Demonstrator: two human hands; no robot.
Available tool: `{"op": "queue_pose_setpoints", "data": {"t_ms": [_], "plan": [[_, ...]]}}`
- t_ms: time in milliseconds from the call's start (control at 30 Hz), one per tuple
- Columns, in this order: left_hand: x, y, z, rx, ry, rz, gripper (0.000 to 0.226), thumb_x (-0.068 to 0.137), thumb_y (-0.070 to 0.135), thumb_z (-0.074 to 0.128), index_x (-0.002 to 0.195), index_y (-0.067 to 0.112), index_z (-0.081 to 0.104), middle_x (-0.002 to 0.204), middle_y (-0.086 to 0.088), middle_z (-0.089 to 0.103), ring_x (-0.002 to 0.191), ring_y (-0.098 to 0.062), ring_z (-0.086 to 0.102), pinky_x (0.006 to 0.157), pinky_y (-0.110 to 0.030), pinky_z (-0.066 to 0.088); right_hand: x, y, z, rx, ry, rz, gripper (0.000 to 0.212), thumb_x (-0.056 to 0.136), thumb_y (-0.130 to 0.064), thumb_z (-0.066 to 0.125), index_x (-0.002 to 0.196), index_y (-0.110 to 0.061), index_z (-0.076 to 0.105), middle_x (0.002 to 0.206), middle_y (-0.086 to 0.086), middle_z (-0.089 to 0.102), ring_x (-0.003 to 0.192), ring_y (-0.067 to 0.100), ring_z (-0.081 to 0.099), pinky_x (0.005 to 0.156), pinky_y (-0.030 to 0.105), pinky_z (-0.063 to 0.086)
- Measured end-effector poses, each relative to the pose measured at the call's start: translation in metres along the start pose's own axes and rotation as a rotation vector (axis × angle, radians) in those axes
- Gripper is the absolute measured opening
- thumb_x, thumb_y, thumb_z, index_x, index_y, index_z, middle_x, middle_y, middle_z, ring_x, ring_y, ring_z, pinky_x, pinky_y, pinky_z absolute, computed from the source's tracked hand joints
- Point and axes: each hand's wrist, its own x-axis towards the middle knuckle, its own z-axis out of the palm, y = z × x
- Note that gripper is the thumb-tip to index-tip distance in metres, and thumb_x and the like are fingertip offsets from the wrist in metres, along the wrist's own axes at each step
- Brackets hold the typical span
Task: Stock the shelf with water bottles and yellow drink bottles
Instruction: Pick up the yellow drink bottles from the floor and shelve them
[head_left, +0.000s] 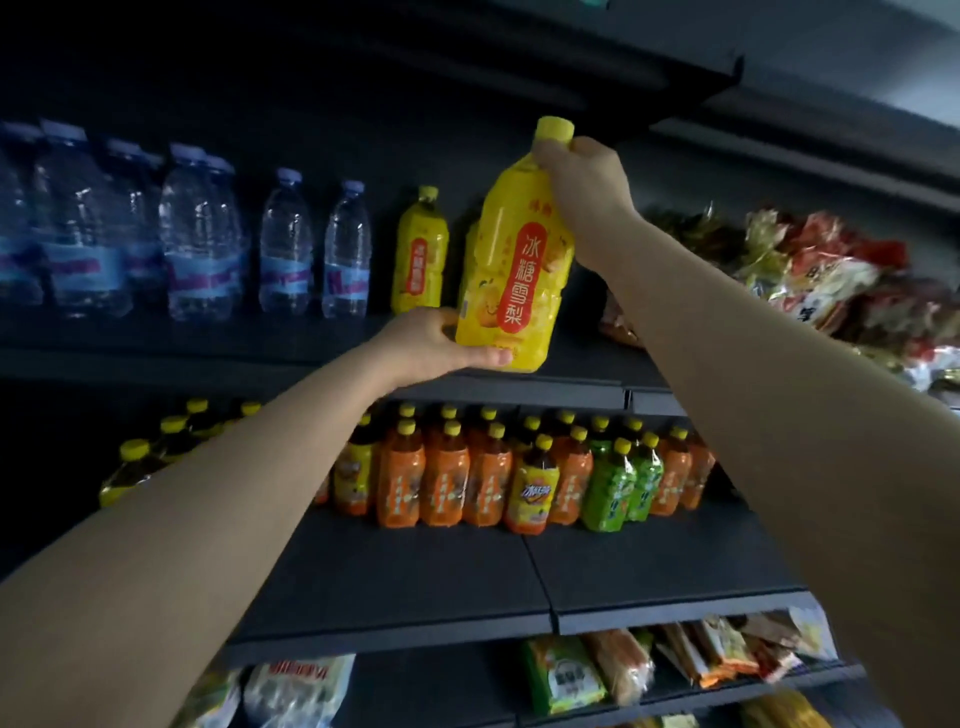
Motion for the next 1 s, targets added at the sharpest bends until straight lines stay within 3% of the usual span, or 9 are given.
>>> {"op": "queue_pose_setpoints", "data": {"t_ms": [67, 333, 400, 500, 567, 667, 767, 900, 1000], "plan": [[0.037, 0.010, 0.002, 0.081, -0.033, -0.014, 0.068, 0.071, 0.067, 0.072, 0.131, 0.039, 0.057, 0.137, 0.010, 0.057, 0.127, -0.017, 0.050, 0.100, -0.031, 0.036, 0.026, 0.015, -0.009, -0.016, 0.018, -0.016, 0.023, 0.092, -0.043, 0.057, 0.094, -0.020, 0.060, 0.091, 0.001, 0.063, 0.083, 0.021, 0.065, 0.072, 0.035, 0.054], [0.156, 0.014, 0.043, 0.274, -0.015, -0.080, 0.082, 0.076, 0.057, 0.075, 0.143, 0.021, 0.045, 0.141, -0.001, 0.053, 0.128, -0.022, 0.050, 0.097, -0.030, 0.039, 0.114, 0.094, -0.019, -0.093, 0.047, -0.021, 0.029, 0.094, -0.042, 0.054, 0.106, -0.016, 0.060, 0.098, 0.002, 0.062, 0.083, 0.018, 0.060, 0.069, 0.032, 0.050], [0.178, 0.007, 0.050, 0.292, -0.007, -0.077, 0.078, 0.077, 0.056, 0.075, 0.141, 0.020, 0.048, 0.139, 0.000, 0.054, 0.126, -0.021, 0.051, 0.099, -0.032, 0.042, 0.132, 0.114, -0.019, -0.111, 0.035, -0.012, 0.027, 0.094, -0.041, 0.055, 0.105, -0.017, 0.059, 0.100, 0.004, 0.062, 0.084, 0.020, 0.060, 0.065, 0.030, 0.048], [0.207, 0.000, 0.059, 0.341, -0.017, -0.072, 0.063, 0.084, 0.053, 0.071, 0.133, 0.017, 0.055, 0.131, -0.001, 0.059, 0.117, -0.020, 0.056, 0.091, -0.028, 0.045, 0.157, 0.142, -0.016, -0.129, 0.011, -0.025, 0.033, 0.095, -0.042, 0.056, 0.115, -0.016, 0.059, 0.105, 0.005, 0.062, 0.086, 0.021, 0.060, 0.069, 0.031, 0.048], [0.223, -0.003, 0.065, 0.386, -0.037, -0.078, 0.055, 0.087, 0.051, 0.067, 0.128, 0.016, 0.057, 0.126, -0.002, 0.061, 0.112, -0.019, 0.058, 0.088, -0.029, 0.046, 0.171, 0.159, -0.011, -0.135, -0.003, -0.021, 0.044, 0.095, -0.042, 0.056, 0.129, -0.014, 0.057, 0.109, 0.005, 0.063, 0.078, 0.014, 0.057, 0.059, 0.026, 0.042], [0.241, -0.007, 0.071, 0.429, -0.049, -0.108, 0.056, 0.090, 0.050, 0.064, 0.132, 0.014, 0.054, 0.126, -0.001, 0.059, 0.114, -0.020, 0.057, 0.093, -0.032, 0.048, 0.188, 0.180, -0.004, -0.142, -0.018, -0.019, 0.048, 0.096, -0.041, 0.057, 0.134, -0.011, 0.054, 0.112, 0.004, 0.062, 0.074, 0.009, 0.055, 0.049, 0.017, 0.037], [0.258, -0.014, 0.076, 0.416, -0.064, -0.145, 0.061, 0.090, 0.046, 0.066, 0.138, 0.014, 0.049, 0.128, -0.001, 0.060, 0.116, -0.020, 0.058, 0.098, -0.035, 0.049, 0.203, 0.198, 0.004, -0.126, -0.035, -0.017, 0.043, 0.097, -0.039, 0.058, 0.131, -0.013, 0.056, 0.108, 0.002, 0.060, 0.085, 0.017, 0.058, 0.063, 0.023, 0.038], [0.277, -0.025, 0.082, 0.437, -0.034, -0.174, 0.071, 0.088, 0.045, 0.069, 0.146, 0.015, 0.042, 0.133, -0.002, 0.059, 0.120, -0.020, 0.057, 0.099, -0.035, 0.048, 0.223, 0.214, 0.014, -0.072, -0.038, 0.011, 0.040, 0.097, -0.038, 0.058, 0.128, -0.012, 0.058, 0.109, 0.002, 0.060, 0.092, 0.019, 0.056, 0.069, 0.024, 0.038], [0.288, -0.030, 0.088, 0.553, -0.005, -0.175, 0.062, 0.088, 0.048, 0.067, 0.139, 0.016, 0.049, 0.130, -0.003, 0.060, 0.117, -0.022, 0.057, 0.097, -0.036, 0.048, 0.237, 0.223, 0.022, -0.066, -0.049, 0.009, 0.040, 0.098, -0.038, 0.057, 0.127, -0.012, 0.058, 0.105, 0.001, 0.058, 0.089, 0.017, 0.054, 0.069, 0.023, 0.038]]}}
